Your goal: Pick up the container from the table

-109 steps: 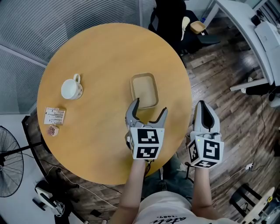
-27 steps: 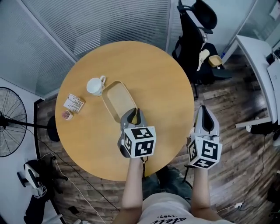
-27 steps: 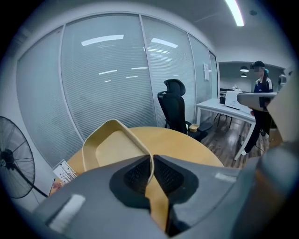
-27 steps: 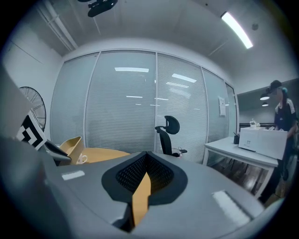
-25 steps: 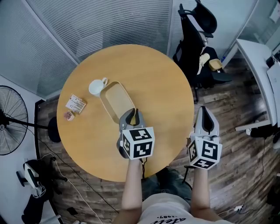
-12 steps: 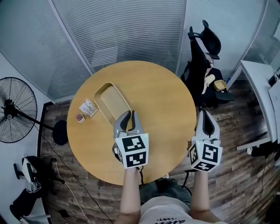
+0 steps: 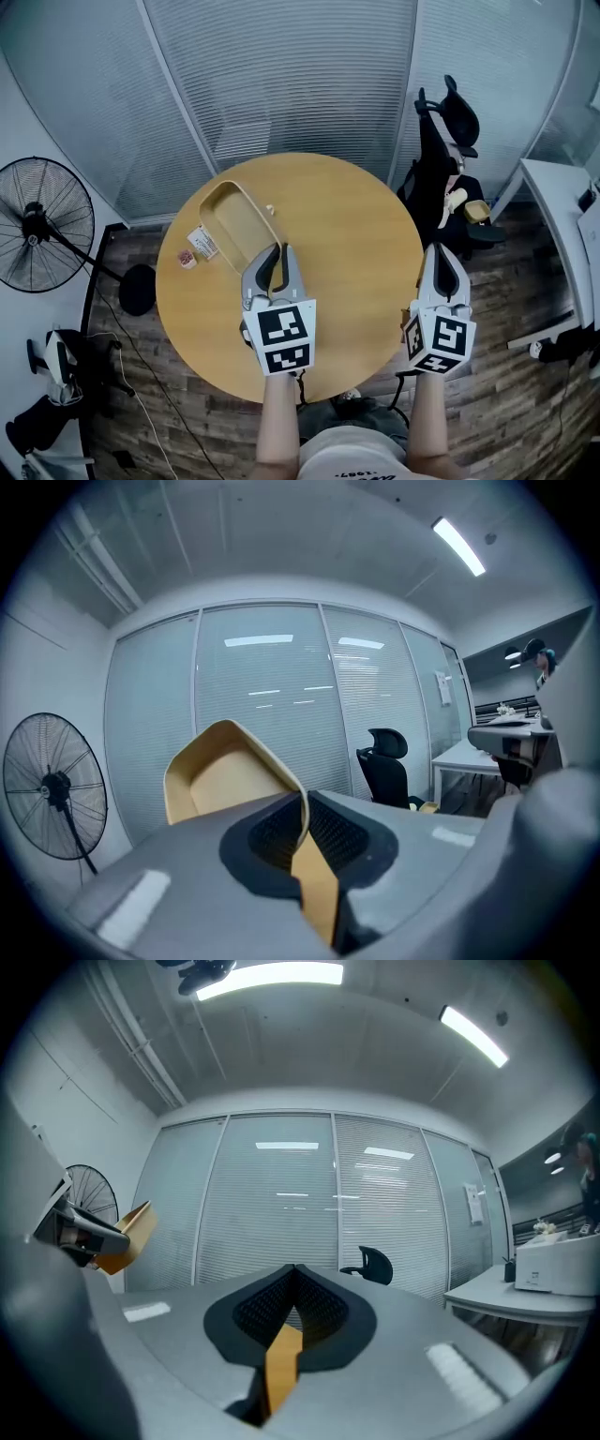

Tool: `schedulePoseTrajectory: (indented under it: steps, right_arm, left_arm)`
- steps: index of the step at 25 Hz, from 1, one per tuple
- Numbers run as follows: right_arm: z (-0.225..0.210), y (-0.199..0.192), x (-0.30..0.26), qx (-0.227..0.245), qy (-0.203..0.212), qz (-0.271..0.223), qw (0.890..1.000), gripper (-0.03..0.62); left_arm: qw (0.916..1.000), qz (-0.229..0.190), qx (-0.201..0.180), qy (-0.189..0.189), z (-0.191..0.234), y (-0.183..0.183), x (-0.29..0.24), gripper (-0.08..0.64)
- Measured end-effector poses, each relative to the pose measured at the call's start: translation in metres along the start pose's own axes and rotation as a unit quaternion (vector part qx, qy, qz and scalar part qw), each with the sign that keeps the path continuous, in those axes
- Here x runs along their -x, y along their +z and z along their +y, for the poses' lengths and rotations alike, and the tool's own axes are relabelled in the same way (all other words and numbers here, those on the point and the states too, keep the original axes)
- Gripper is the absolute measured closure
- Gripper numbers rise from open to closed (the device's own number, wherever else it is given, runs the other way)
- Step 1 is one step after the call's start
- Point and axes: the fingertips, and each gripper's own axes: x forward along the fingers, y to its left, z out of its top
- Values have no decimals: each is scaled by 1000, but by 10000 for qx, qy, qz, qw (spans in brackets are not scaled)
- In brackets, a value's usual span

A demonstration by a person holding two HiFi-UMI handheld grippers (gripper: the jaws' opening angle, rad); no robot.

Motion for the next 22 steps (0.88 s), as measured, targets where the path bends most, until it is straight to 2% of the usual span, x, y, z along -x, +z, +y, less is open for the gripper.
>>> schedulePoseTrajectory:
  steps: [11, 22]
  right_arm:
    - [16, 20, 2, 1, 119, -237, 9996, 563]
    - [23, 28, 4, 92, 161, -322, 9993, 565]
  left_arm:
    - [9990, -443, 43, 45, 12, 22, 20, 534]
    - [9984, -559, 41, 9, 13, 27, 24, 534]
